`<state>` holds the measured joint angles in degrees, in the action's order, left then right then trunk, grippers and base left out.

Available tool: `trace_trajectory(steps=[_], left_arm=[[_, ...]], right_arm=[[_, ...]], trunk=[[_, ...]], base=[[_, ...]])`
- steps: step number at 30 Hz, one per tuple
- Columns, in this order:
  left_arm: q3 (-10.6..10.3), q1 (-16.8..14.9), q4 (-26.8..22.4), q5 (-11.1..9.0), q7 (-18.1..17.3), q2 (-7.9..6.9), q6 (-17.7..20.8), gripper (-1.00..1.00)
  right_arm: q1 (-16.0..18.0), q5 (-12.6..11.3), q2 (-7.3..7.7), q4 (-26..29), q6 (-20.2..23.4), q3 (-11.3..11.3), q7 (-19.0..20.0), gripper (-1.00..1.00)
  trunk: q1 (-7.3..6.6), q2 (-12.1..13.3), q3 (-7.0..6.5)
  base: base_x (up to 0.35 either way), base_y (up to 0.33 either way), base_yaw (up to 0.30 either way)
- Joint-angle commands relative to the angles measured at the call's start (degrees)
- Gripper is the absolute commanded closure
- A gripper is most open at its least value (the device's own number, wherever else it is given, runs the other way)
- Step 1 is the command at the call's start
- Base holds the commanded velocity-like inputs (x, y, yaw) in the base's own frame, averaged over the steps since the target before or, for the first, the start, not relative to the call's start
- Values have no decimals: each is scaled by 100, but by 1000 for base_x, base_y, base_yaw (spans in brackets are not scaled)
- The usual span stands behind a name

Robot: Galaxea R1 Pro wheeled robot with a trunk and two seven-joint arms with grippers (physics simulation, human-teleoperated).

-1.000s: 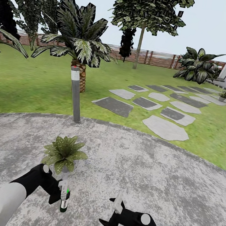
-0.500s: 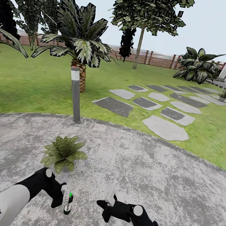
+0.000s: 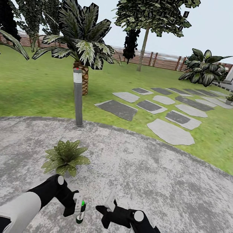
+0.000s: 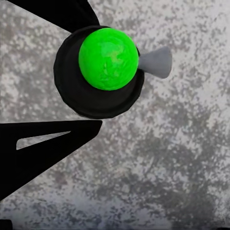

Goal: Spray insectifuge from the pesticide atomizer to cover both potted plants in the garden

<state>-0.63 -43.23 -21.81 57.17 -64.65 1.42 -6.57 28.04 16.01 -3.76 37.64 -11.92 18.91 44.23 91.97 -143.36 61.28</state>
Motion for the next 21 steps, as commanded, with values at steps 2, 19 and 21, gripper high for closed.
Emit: trace_trajectory(steps=[2, 19, 21], left_arm=[[2, -1, -7, 41, -11, 40, -69, 100], [-85, -1, 212, 40, -13, 290, -318, 100], [-86, -1, 225, 40, -13, 334, -318, 100]], right_arm=[[2, 60, -9, -1, -38, -3, -1, 100], [0, 69, -11, -15, -39, -1, -2, 100], [0, 69, -11, -19, -39, -1, -2, 100]], trunk=[[-1, -2, 5], [-1, -2, 5], [-1, -2, 5]], base=[[0, 0, 0], [0, 0, 0], [0, 0, 0]])
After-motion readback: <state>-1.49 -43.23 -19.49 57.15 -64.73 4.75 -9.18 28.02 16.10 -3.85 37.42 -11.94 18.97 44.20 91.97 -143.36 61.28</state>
